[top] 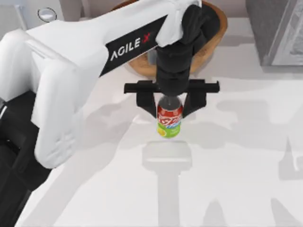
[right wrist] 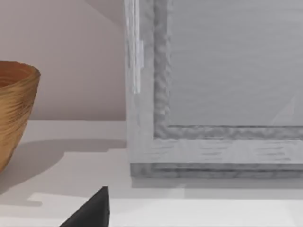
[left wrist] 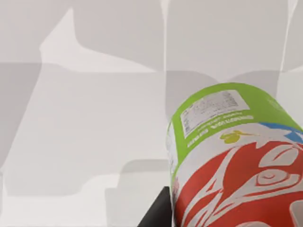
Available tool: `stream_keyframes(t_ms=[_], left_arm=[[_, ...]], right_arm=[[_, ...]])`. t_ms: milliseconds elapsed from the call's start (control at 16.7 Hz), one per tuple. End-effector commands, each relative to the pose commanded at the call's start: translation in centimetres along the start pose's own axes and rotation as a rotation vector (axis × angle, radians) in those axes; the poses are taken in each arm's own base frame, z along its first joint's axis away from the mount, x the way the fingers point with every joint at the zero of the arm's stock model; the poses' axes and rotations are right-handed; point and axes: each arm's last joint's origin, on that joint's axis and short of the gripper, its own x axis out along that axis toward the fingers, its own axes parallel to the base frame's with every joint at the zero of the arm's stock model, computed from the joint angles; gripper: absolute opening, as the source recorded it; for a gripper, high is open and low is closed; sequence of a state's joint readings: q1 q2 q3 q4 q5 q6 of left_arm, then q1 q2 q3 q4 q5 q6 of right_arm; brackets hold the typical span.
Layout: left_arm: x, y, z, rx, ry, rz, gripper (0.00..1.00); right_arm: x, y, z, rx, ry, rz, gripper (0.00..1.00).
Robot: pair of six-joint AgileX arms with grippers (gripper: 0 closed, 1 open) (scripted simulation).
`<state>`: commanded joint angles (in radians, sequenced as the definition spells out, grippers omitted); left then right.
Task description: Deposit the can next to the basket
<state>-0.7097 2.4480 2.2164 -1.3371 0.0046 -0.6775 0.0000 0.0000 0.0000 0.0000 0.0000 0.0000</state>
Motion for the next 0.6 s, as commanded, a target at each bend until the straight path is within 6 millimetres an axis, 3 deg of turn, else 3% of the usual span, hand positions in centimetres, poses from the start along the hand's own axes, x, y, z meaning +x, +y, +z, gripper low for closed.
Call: stream_keyframes(t_ms=[480, 600], left_arm=[[0.00, 0.00, 0.00, 0.000, 0.000, 0.000, 0.98], [0.00, 0.00, 0.00, 0.000, 0.000, 0.000, 1.00]], right_arm=[[0.00, 0.00, 0.00, 0.000, 0.000, 0.000, 1.00], [0.00, 0.00, 0.00, 0.000, 0.000, 0.000, 1.00]])
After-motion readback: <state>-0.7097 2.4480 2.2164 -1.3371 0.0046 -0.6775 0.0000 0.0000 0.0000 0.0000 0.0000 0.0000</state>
